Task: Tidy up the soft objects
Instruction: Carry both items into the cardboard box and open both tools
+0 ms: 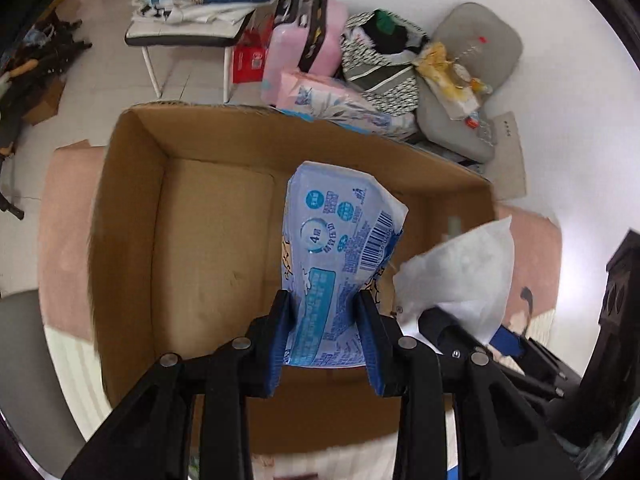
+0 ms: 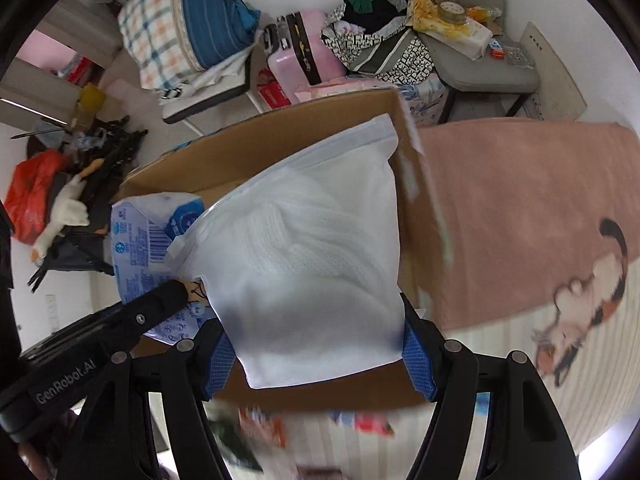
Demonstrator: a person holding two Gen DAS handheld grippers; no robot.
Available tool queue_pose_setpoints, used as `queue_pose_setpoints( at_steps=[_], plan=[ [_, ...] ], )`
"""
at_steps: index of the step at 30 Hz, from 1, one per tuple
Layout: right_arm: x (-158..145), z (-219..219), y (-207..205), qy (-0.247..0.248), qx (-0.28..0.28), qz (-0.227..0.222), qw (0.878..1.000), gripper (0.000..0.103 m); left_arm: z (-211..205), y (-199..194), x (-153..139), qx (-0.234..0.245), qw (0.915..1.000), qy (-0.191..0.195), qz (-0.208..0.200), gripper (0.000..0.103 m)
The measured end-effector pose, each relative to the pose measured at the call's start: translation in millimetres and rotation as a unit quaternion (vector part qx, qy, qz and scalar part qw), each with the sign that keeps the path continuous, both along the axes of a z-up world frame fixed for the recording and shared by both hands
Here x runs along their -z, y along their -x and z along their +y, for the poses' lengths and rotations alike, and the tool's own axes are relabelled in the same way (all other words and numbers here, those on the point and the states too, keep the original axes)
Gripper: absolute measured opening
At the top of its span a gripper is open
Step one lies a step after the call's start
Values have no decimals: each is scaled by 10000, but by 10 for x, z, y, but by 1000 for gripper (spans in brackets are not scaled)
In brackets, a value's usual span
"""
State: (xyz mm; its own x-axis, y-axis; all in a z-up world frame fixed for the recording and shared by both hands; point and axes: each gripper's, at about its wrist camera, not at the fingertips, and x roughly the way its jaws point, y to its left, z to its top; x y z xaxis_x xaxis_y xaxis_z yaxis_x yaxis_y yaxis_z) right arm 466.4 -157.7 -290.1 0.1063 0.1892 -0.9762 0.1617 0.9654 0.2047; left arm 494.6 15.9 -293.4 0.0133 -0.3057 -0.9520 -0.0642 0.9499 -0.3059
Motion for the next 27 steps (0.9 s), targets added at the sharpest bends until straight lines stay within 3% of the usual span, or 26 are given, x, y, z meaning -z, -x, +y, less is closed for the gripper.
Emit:
queue_pose_setpoints(
  at_steps=[4, 10, 17, 22, 26, 27],
  plan=[
    [416, 91, -356, 17, -29, 224, 9997, 73, 38, -271, 411, 105, 9993, 139, 323, 30],
    [912, 151, -599, 101, -129, 507, 9986, 73, -4, -320, 783, 230, 9972, 264, 662, 30],
    [1199, 82, -658, 182, 13, 501, 9986, 75, 10, -341, 917, 180, 9952, 415, 872, 34],
    [1199, 140, -662, 289, -185, 339, 9988, 86, -56, -333, 773, 522, 9961, -32, 710, 36],
    [1023, 214, -617, 505, -362, 150, 9980, 92, -110, -275, 425, 845, 9951, -427, 276, 76],
    [958, 222, -603, 513, -376, 135, 9979, 96, -106, -253, 348, 883, 9948, -470, 205, 82]
  ],
)
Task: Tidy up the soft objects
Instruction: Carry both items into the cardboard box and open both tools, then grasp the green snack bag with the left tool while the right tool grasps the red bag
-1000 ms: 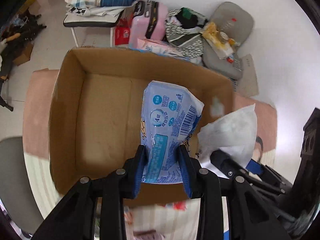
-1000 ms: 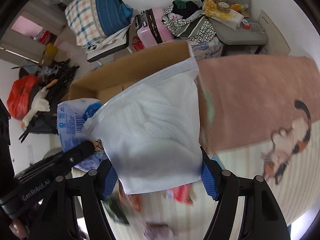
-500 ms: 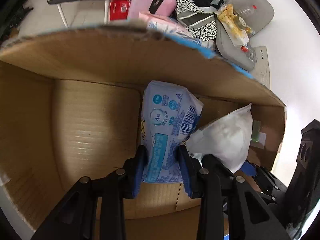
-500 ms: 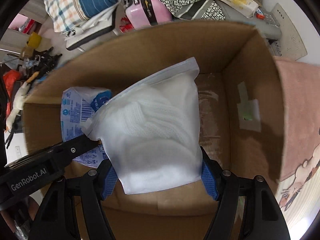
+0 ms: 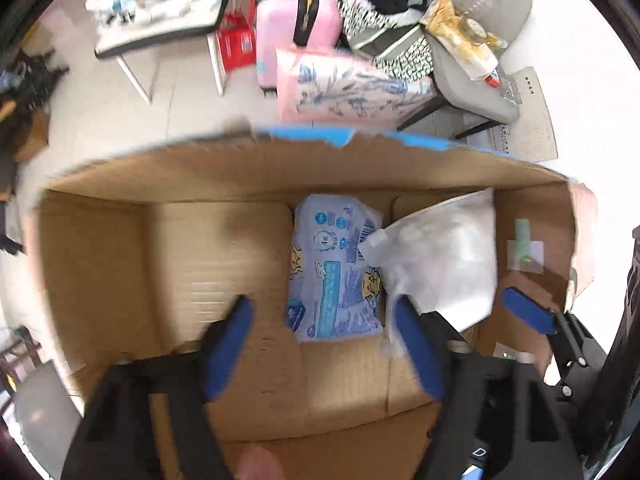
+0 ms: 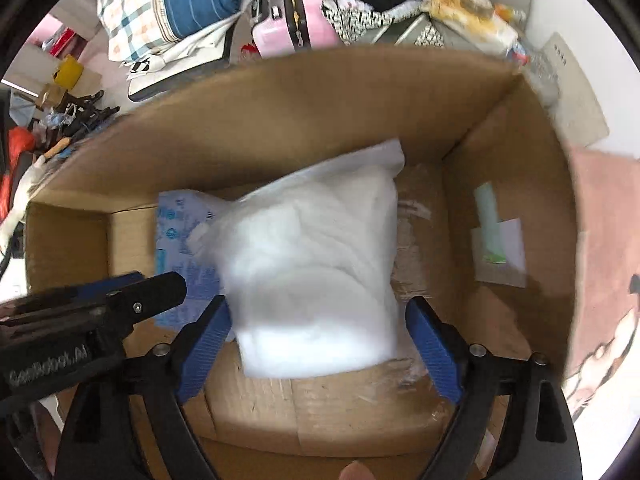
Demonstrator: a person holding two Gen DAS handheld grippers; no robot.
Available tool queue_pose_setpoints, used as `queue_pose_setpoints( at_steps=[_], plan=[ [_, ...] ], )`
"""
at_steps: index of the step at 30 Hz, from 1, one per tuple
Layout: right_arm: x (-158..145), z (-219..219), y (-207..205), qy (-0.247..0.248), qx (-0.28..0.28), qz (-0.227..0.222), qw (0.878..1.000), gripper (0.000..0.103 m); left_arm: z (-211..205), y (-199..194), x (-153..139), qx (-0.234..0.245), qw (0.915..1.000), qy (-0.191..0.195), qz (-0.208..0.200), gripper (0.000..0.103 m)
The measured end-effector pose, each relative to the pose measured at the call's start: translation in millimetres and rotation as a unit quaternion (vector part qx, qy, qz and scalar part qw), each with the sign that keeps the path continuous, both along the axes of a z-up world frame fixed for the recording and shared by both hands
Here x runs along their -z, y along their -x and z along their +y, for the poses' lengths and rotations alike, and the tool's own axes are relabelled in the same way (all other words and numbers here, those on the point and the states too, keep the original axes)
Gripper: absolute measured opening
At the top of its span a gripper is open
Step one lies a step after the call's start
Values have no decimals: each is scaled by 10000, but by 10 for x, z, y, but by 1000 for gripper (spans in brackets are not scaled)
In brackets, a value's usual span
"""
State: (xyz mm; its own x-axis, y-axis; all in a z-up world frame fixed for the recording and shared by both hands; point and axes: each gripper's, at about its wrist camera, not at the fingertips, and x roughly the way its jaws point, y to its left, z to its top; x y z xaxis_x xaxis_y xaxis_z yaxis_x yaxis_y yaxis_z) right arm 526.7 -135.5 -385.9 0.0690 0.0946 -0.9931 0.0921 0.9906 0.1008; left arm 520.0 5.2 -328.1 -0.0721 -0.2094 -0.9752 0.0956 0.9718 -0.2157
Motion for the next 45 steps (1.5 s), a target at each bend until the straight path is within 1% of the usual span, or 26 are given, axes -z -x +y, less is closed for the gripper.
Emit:
queue_pose_setpoints(
  at_steps=[3, 4, 5, 7, 8, 9, 12, 14, 16, 18, 20, 22, 23, 25, 27, 28, 29, 30, 32, 34, 37, 40, 41, 42, 43, 45],
  plan=[
    [-204, -17, 86, 86, -47, -11, 10000, 99, 19, 84, -244, 63, 9998, -38, -181, 87],
    [-285, -25, 119, 128, -48, -18, 9999, 100, 42, 112, -309, 49, 9998, -21, -215, 88],
    [-365, -28, 157, 163, -49, -36, 9998, 103, 84, 154, -385, 13, 9996, -12, -270, 88],
    [-529, -48, 251, 198, -52, -78, 9998, 103, 146, 298, -569, -19, 9990, -47, -434, 93],
    [-616, -55, 313, 208, -41, -126, 9997, 103, 195, 317, -606, -30, 9988, -74, -493, 98],
    [-707, -42, 377, 227, -76, -182, 9995, 103, 220, 378, -681, -53, 9982, -89, -584, 100],
    [-996, -64, 630, 341, -223, -496, 9979, 103, 317, 580, -884, -162, 9963, -127, -838, 101],
    [-1161, -29, 833, 365, -296, -604, 9971, 103, 357, 714, -1020, -270, 9944, -113, -1014, 101],
    [-1285, -10, 1043, 268, -332, -647, 9970, 103, 412, 937, -1170, -347, 9915, -201, -1239, 101],
    [-1384, 23, 1264, 199, -370, -715, 9966, 103, 451, 1174, -1296, -388, 9873, -479, -1465, 101],
    [-1437, 57, 1538, 92, -486, -664, 9966, 103, 541, 1498, -1390, -491, 9797, -849, -1747, 101],
    [-1417, 68, 1789, 60, -565, -575, 9967, 103, 685, 1812, -1396, -656, 9758, -982, -1841, 101],
    [-1388, 61, 1937, 80, -590, -535, 9968, 103, 780, 1992, -1351, -795, 9746, -1045, -1815, 101],
    [-1274, 18, 2191, 104, -553, -409, 9976, 103, 952, 2304, -1180, -1000, 9767, -1012, -1607, 101],
    [-1074, -86, 2396, -67, -352, -172, 9992, 103, 1090, 2582, -893, -1098, 9826, -992, -1124, 101],
    [-967, -135, 2448, -169, -218, -53, 9996, 103, 1155, 2731, -681, -1116, 9865, -874, -823, 101],
    [-823, -209, 2501, -272, -35, 103, 9996, 103, 1193, 2823, -560, -1139, 9877, -843, -668, 96],
    [-711, -257, 2537, -313, 111, 208, 9992, 103, 1238, 2912, -392, -1184, 9885, -832, -442, 85],
    [-452, -345, 2573, -396, 373, 376, 9978, 103, 1289, 3027, -79, -1289, 9890, -721, -32, 78],
    [-257, -380, 2538, -346, 525, 453, 9970, 102, 1337, 3088, 207, -1441, 9876, -557, 287, 78],
    [15, -403, 2388, -291, 656, 592, 9957, 96, 1325, 3124, 486, -1489, 9864, -428, 552, 78],
    [224, -350, 2310, -276, 678, 746, 9945, 84, 1279, 3123, 693, -1411, 9859, -447, 779, 78],
    [272, -326, 2289, -241, 655, 803, 9943, 73, 1268, 3124, 755, -1377, 9858, -467, 838, 78],
    [332, -286, 2290, -91, 573, 895, 9943, 58, 1265, 3126, 791, -1365, 9856, -481, 873, 78],
    [343, -266, 2303, 48, 514, 905, 9946, 53, 1257, 3126, 826, -1348, 9856, -476, 900, 78],
    [312, -229, 2382, 98, 336, 884, 9955, 49, 1250, 3130, 869, -1327, 9858, -484, 911, 78]
  ],
)
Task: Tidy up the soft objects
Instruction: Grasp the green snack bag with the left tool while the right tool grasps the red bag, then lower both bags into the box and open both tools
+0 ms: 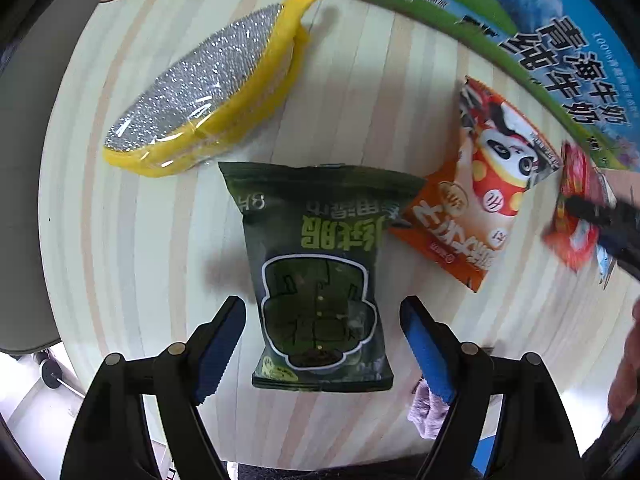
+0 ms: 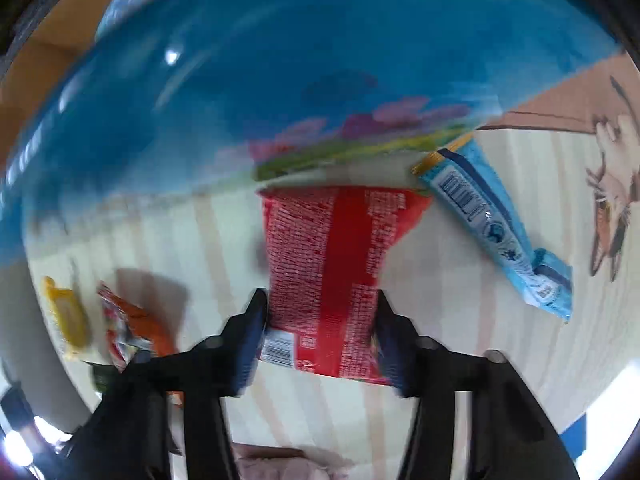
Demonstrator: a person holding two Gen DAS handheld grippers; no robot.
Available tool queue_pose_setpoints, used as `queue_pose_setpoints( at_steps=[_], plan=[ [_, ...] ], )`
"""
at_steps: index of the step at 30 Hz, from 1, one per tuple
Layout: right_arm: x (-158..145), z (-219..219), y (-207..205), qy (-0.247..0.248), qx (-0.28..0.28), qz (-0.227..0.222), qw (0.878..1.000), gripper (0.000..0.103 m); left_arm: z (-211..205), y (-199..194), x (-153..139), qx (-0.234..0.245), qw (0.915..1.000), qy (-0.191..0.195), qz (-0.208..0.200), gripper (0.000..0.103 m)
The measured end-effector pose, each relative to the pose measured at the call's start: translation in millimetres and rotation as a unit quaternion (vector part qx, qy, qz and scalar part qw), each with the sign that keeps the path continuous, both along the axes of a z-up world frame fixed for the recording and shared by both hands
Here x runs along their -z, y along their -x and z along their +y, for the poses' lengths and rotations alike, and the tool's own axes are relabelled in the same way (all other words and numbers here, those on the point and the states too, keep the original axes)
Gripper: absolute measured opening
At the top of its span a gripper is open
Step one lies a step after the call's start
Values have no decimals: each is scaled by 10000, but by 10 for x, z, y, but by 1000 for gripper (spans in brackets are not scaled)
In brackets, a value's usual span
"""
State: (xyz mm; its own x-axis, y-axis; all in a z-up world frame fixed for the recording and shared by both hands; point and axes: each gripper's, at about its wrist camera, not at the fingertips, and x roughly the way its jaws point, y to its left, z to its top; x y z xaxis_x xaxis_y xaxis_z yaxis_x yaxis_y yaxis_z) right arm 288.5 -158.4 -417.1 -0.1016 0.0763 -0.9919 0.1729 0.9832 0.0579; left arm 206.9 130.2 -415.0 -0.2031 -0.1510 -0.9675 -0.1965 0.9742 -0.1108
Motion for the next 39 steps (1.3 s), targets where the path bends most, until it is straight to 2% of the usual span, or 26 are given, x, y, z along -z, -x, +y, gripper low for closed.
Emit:
queue_pose_setpoints(
  at_steps=[7, 11, 13, 15, 18, 20, 22, 25, 27, 30, 32, 34, 36, 39],
  plan=[
    [64, -6, 694, -54, -513, 548, 9972, 49, -67, 6, 111, 143, 9999, -69, 49, 78],
    [70, -35, 916, 13, -512, 511, 9974, 50, -139, 8, 176, 356, 9991, -229, 36, 77],
    [115, -38, 938, 56, -445, 561, 9974, 51, -297, -2, 162, 498, 9978, -425, -49, 66],
    [147, -16, 950, 122, -407, 586, 9974, 53, -369, -51, 86, 597, 9966, -533, -197, 36],
    [162, -13, 975, 214, -438, 547, 9973, 51, -400, -65, -15, 581, 9962, -575, -306, 33],
    [103, 12, 964, 243, -513, 494, 9972, 47, -457, -64, -215, 608, 9955, -566, -460, 33],
    [-48, 60, 964, 105, -555, 404, 9976, 46, -522, -26, -497, 662, 9940, -475, -733, 33],
    [-464, 53, 955, -240, -600, 103, 9979, 46, -675, -77, -1088, 744, 9886, -228, -1291, 33],
    [-829, 74, 907, -445, -678, -186, 9965, 46, -768, -234, -1484, 788, 9835, -7, -1627, 33],
    [-1426, 86, 719, -745, -759, -669, 9921, 46, -806, -740, -2013, 950, 9734, 270, -2069, 33],
    [-1786, 105, 477, -861, -845, -977, 9879, 46, -791, -1035, -2136, 1067, 9694, 235, -2197, 33],
    [-1995, 125, 178, -896, -855, -1166, 9854, 46, -785, -1298, -2209, 1161, 9665, 98, -2286, 33],
    [-2056, 126, -192, -705, -859, -1299, 9853, 46, -826, -1661, -2145, 1236, 9677, -19, -2197, 33],
    [-1890, 160, -697, -555, -762, -1178, 9885, 46, -834, -2231, -1847, 1291, 9744, -123, -1838, 33]
  ],
)
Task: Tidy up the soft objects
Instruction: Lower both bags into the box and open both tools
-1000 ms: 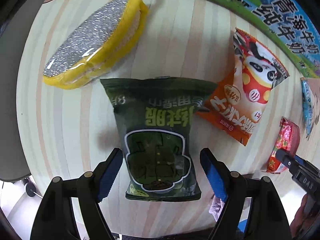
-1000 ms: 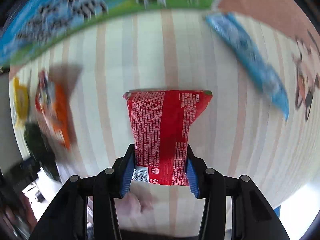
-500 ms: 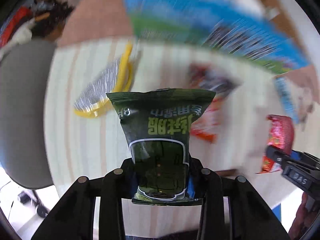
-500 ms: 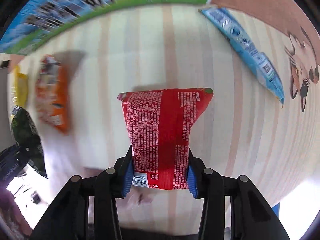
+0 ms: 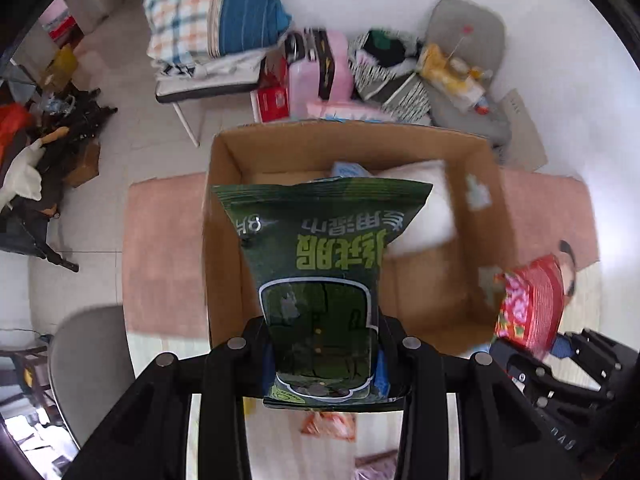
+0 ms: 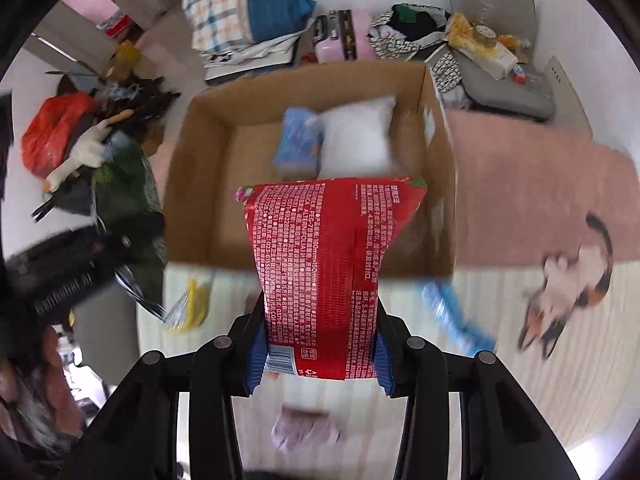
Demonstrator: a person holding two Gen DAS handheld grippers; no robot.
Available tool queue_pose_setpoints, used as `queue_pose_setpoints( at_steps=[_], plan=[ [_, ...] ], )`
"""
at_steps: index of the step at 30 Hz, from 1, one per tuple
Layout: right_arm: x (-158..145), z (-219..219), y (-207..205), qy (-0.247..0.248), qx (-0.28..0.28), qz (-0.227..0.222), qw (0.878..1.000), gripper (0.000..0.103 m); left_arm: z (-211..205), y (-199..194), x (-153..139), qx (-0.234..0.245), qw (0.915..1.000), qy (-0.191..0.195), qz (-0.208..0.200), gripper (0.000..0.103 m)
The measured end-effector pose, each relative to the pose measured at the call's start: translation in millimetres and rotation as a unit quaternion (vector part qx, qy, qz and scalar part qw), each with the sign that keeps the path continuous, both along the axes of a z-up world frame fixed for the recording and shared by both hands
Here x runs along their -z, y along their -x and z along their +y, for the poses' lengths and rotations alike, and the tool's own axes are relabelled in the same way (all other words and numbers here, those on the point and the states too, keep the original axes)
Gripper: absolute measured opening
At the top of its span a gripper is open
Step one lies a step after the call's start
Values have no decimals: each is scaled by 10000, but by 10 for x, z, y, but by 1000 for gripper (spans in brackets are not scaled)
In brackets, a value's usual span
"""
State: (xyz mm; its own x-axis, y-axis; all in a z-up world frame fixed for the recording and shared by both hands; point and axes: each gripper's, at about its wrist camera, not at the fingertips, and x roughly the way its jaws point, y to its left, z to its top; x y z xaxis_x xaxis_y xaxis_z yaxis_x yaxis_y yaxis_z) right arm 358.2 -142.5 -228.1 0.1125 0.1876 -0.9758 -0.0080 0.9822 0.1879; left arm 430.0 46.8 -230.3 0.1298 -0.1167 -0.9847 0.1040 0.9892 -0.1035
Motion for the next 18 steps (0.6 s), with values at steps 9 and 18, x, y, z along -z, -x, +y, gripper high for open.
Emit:
queue_pose_setpoints(
  at_steps=[9, 18],
  plan=[
    [1069, -37, -729, 511, 123, 884, 9947, 46, 13, -896, 885, 100, 9944, -490, 934, 33],
    [1649, -74, -838, 656, 96, 1441, 9873, 47, 20, -1154, 1166, -63, 9895, -599, 1316, 39]
  ],
)
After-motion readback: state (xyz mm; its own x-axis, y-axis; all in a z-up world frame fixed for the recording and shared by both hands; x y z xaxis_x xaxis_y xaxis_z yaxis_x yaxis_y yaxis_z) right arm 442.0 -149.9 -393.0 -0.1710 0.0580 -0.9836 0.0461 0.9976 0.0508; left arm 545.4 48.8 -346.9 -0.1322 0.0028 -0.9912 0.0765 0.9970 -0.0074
